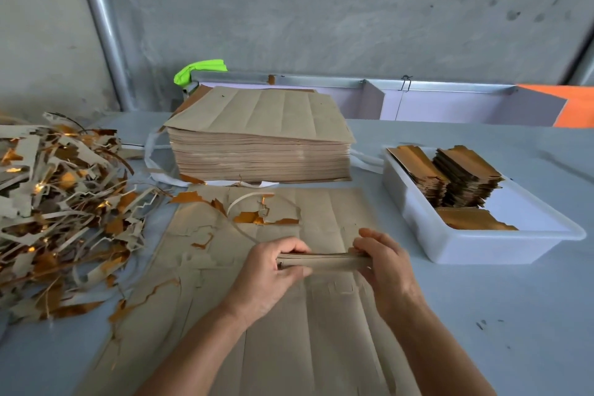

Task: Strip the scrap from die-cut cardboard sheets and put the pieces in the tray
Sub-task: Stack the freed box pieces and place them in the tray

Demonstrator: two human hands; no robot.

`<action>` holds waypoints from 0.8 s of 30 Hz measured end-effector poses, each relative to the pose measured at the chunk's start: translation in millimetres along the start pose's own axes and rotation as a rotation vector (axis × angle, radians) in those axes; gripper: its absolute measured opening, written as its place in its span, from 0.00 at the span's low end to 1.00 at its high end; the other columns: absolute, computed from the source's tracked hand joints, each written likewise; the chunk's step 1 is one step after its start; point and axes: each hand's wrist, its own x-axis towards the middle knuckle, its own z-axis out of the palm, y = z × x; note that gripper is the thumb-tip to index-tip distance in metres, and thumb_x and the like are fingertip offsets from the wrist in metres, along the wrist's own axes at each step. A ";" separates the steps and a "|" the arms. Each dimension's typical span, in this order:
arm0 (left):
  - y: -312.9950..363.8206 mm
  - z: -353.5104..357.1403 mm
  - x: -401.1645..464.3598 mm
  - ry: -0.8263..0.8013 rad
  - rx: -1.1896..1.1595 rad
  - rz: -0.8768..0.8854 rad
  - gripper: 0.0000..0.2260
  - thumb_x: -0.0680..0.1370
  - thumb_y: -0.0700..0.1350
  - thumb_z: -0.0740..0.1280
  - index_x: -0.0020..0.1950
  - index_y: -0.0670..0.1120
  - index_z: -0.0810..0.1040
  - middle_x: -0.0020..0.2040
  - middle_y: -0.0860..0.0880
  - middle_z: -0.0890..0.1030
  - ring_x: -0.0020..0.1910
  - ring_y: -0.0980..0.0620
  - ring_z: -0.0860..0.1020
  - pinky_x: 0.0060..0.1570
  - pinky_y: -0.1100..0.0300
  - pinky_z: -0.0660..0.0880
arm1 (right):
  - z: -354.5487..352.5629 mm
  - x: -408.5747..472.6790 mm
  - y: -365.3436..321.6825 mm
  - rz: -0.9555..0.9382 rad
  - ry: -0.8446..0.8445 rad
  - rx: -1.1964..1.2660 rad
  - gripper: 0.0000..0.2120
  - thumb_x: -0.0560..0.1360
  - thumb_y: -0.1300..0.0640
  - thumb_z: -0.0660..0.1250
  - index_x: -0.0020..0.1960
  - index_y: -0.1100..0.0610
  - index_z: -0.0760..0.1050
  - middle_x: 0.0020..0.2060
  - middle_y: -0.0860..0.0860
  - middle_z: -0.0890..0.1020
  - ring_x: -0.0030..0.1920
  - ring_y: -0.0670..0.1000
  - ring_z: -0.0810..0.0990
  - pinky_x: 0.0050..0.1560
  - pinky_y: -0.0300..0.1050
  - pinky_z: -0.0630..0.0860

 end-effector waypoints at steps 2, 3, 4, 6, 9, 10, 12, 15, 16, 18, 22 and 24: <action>1.3 0.2 -0.3 0.079 0.162 0.207 0.08 0.70 0.32 0.73 0.42 0.45 0.82 0.38 0.52 0.82 0.39 0.56 0.79 0.43 0.60 0.77 | -9.5 3.7 -12.3 0.126 -0.080 0.049 0.04 0.74 0.64 0.68 0.49 0.62 0.76 0.41 0.57 0.77 0.41 0.54 0.78 0.47 0.48 0.80; 2.2 1.9 0.2 0.111 0.268 0.337 0.06 0.70 0.33 0.72 0.43 0.43 0.82 0.39 0.51 0.82 0.40 0.53 0.80 0.44 0.56 0.77 | -11.6 3.6 -16.9 0.207 -0.139 0.091 0.05 0.74 0.64 0.69 0.48 0.64 0.75 0.40 0.59 0.76 0.41 0.56 0.79 0.43 0.50 0.82; 3.5 3.5 1.1 0.129 0.368 0.463 0.04 0.71 0.34 0.71 0.42 0.42 0.82 0.41 0.50 0.82 0.42 0.51 0.80 0.45 0.54 0.76 | -11.8 2.9 -20.9 0.277 -0.194 0.118 0.06 0.73 0.65 0.69 0.47 0.66 0.74 0.40 0.60 0.77 0.40 0.58 0.80 0.38 0.50 0.82; 6.6 7.2 1.9 0.151 0.547 0.641 0.04 0.72 0.36 0.69 0.41 0.43 0.82 0.43 0.50 0.82 0.44 0.49 0.79 0.50 0.54 0.74 | -11.6 2.8 -23.7 0.325 -0.258 0.061 0.02 0.72 0.69 0.68 0.45 0.68 0.76 0.37 0.60 0.80 0.37 0.56 0.80 0.30 0.46 0.81; 0.4 7.5 1.1 0.205 0.720 0.610 0.13 0.68 0.30 0.65 0.45 0.45 0.82 0.53 0.47 0.80 0.55 0.46 0.76 0.62 0.49 0.70 | -13.5 5.9 -17.8 0.299 -0.244 0.012 0.06 0.73 0.71 0.65 0.47 0.65 0.78 0.37 0.59 0.80 0.39 0.54 0.78 0.30 0.44 0.79; -3.3 7.0 0.0 0.238 0.683 0.504 0.19 0.67 0.27 0.63 0.51 0.45 0.81 0.58 0.46 0.78 0.59 0.46 0.74 0.65 0.50 0.67 | -15.4 7.1 -14.7 0.277 -0.229 0.028 0.07 0.73 0.71 0.65 0.48 0.63 0.78 0.39 0.58 0.80 0.40 0.54 0.78 0.32 0.45 0.78; -8.4 2.8 -1.7 0.304 0.350 0.182 0.27 0.70 0.23 0.61 0.62 0.47 0.75 0.63 0.48 0.73 0.64 0.52 0.70 0.69 0.56 0.64 | -18.5 10.3 -7.9 0.208 -0.195 0.063 0.10 0.73 0.71 0.65 0.51 0.61 0.77 0.42 0.58 0.80 0.43 0.55 0.78 0.39 0.50 0.78; -0.5 0.4 6.1 0.318 -0.265 -0.314 0.16 0.78 0.41 0.65 0.65 0.50 0.69 0.61 0.50 0.76 0.57 0.55 0.75 0.59 0.54 0.73 | -11.9 10.0 3.4 0.086 -0.187 0.117 0.13 0.72 0.70 0.67 0.53 0.59 0.76 0.44 0.58 0.80 0.44 0.56 0.78 0.48 0.55 0.77; -0.8 0.9 9.5 0.284 -0.339 -0.412 0.16 0.76 0.48 0.68 0.62 0.50 0.70 0.58 0.51 0.78 0.55 0.54 0.77 0.54 0.53 0.75 | -8.4 8.6 5.6 0.046 -0.201 0.133 0.12 0.71 0.69 0.68 0.53 0.58 0.77 0.43 0.56 0.81 0.43 0.55 0.79 0.46 0.53 0.77; -3.7 0.9 14.4 0.244 -0.384 -0.476 0.15 0.72 0.48 0.72 0.56 0.50 0.74 0.51 0.51 0.81 0.52 0.52 0.79 0.50 0.54 0.77 | -4.6 5.3 7.6 -0.050 -0.245 0.137 0.11 0.71 0.68 0.68 0.50 0.56 0.79 0.40 0.55 0.83 0.39 0.53 0.81 0.41 0.46 0.80; -17.1 0.7 12.1 0.213 -0.269 -0.386 0.14 0.73 0.35 0.70 0.50 0.54 0.75 0.45 0.53 0.83 0.47 0.57 0.81 0.44 0.67 0.75 | -8.2 1.2 13.9 -0.238 -0.297 -0.061 0.09 0.73 0.70 0.67 0.48 0.59 0.79 0.40 0.55 0.84 0.43 0.55 0.81 0.46 0.45 0.79; -24.7 4.6 6.3 0.188 -0.166 -0.398 0.17 0.74 0.34 0.69 0.52 0.56 0.71 0.50 0.50 0.81 0.51 0.54 0.79 0.50 0.66 0.74 | -8.5 -1.4 24.1 -0.261 -0.287 -0.209 0.10 0.73 0.72 0.66 0.46 0.59 0.78 0.35 0.49 0.82 0.39 0.48 0.79 0.41 0.38 0.77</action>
